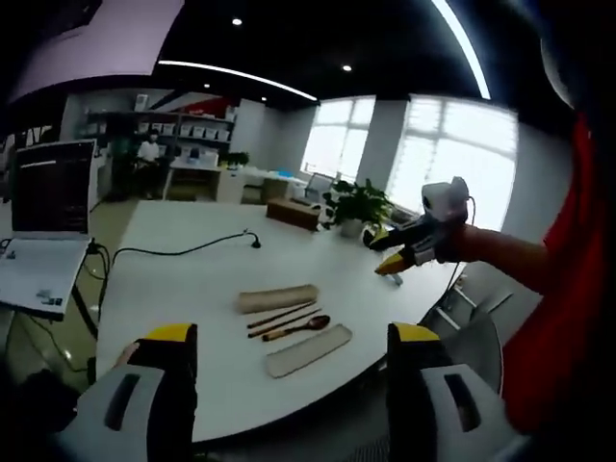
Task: Arrange the utensils inside the cutlery case until each visible utensil rests in its matching compartment.
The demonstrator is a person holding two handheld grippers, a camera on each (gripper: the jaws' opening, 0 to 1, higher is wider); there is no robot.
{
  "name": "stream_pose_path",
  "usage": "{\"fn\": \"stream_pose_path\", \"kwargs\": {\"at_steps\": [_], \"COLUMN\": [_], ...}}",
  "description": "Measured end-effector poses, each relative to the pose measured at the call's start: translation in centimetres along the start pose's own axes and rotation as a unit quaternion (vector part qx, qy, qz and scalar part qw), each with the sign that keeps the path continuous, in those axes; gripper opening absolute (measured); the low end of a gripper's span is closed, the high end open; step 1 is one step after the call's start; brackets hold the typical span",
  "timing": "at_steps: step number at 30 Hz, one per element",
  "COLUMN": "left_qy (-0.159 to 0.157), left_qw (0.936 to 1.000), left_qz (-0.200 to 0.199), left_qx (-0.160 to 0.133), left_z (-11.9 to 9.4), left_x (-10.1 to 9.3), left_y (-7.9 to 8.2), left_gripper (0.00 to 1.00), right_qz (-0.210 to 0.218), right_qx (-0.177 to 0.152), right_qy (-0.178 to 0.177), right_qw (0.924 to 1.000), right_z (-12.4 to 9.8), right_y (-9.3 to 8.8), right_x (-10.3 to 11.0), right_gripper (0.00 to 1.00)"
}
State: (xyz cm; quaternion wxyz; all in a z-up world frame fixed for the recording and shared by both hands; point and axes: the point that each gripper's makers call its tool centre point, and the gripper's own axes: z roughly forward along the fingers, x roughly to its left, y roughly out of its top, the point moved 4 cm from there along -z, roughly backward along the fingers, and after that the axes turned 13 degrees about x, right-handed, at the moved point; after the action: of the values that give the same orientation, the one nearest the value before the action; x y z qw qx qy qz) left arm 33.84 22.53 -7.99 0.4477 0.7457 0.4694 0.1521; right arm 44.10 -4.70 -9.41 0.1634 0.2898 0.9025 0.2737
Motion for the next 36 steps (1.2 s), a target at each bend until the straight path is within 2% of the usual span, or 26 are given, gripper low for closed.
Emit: {"fn": "stream_pose_path", "kwargs": {"at_steps": [2,5,6,7,9,12,16,22,24,26,28,30,32,33,35,36], "left_qy": [0.015,0.011,0.010,0.013,0.029,0.015,0.008,0.001,-0.003,-0.005,-0.007,-0.010,-0.013,-0.010,-0.010,-0.012], "left_qw": [0.9999,0.9997,0.9998,0.9999,0.9994,0.9999,0.9999,1.0000,1.0000,1.0000,1.0000,0.9998,0.9997,0.9995,0.9994,0.9994], "left_qz": [0.001,-0.020,-0.017,0.003,0.017,0.004,-0.008,0.007,0.008,0.006,0.006,0.015,0.020,0.022,0.028,0.028], "left_qx": [0.002,0.001,0.001,0.006,0.008,0.001,-0.003,0.001,-0.001,-0.001,-0.003,-0.005,0.012,0.021,0.018,0.015], "left_z": [-0.1,-0.2,-0.2,-0.2,-0.2,-0.2,-0.1,-0.4,-0.4,-0.6,-0.8,-0.7,-0.1,0.2,0.3,0.4], "left_x": [0.2,-0.1,-0.3,-0.6,-0.5,-0.7,-0.5,-0.5,-0.3,-0.3,-0.6,-0.8,-0.8,-0.8,-1.1,-1.1], "left_y": [-0.5,-0.8,-0.8,-0.8,-0.9,-0.9,-0.5,0.1,0.2,0.4,0.6,0.7,0.3,0.1,0.2,0.2], "left_gripper": [0.83,0.83,0.83,0.83,0.82,0.82,0.82,0.82,0.82,0.82,0.82,0.82,0.83,0.83,0.83,0.83], "right_qz": [-0.003,-0.038,-0.045,-0.040,-0.033,-0.024,-0.028,-0.028,-0.045,-0.028,-0.031,-0.034,-0.024,-0.023,-0.026,-0.044], "right_qx": [-0.002,-0.008,-0.006,-0.004,-0.001,-0.017,-0.011,-0.006,-0.021,-0.008,-0.012,-0.018,-0.013,-0.010,-0.012,-0.029], "right_qy": [0.007,0.011,0.007,0.006,0.010,0.012,0.003,-0.003,-0.004,-0.007,-0.019,-0.016,-0.017,-0.020,-0.029,-0.042], "right_qw": [1.0000,0.9992,0.9989,0.9992,0.9994,0.9995,0.9995,0.9996,0.9988,0.9996,0.9993,0.9991,0.9995,0.9995,0.9992,0.9977], "right_z": [0.1,0.3,0.4,0.6,0.8,0.6,0.7,1.1,1.2,1.1,0.6,0.2,0.5,0.7,0.6,0.3], "right_y": [0.2,0.7,0.7,0.7,0.9,1.6,1.7,1.1,1.1,0.8,1.0,1.2,1.1,1.0,1.2,1.6], "right_x": [0.2,0.8,0.8,0.7,0.6,0.5,0.4,0.6,0.7,0.4,0.1,-0.1,-0.8,-1.1,-1.3,-1.7], "right_gripper": [0.44,0.43,0.41,0.41,0.40,0.38,0.39,0.37,0.35,0.39,0.41,0.39,0.39,0.37,0.31,0.26]}}
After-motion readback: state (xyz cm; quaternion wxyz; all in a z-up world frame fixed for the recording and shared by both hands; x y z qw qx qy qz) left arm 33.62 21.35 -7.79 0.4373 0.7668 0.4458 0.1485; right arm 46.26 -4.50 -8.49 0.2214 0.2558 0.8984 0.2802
